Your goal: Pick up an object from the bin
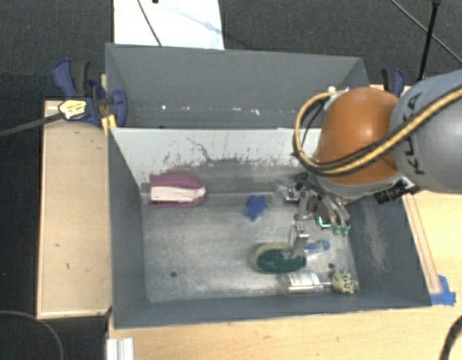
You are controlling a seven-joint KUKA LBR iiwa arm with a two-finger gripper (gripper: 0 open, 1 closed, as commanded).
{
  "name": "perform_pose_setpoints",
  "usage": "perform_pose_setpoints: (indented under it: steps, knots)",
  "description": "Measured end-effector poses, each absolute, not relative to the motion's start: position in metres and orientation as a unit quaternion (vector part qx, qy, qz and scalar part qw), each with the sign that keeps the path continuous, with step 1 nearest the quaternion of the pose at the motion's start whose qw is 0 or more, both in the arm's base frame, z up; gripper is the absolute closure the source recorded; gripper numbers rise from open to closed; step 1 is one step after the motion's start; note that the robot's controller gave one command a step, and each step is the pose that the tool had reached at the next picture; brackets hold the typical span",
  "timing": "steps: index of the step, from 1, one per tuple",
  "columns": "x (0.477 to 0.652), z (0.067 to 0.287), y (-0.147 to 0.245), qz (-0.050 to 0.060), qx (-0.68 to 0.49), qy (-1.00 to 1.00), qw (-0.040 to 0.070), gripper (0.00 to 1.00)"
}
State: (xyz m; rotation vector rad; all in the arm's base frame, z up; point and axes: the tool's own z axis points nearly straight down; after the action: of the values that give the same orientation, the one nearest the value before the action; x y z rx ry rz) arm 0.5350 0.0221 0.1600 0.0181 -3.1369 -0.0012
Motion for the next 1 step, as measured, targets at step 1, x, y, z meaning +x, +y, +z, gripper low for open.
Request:
perform_pose_setpoints:
  steps: [1]
  knots:
    - [0.5128,0.0698,-0.0317,0.0,0.07,-0.998,-0.003,0.0]
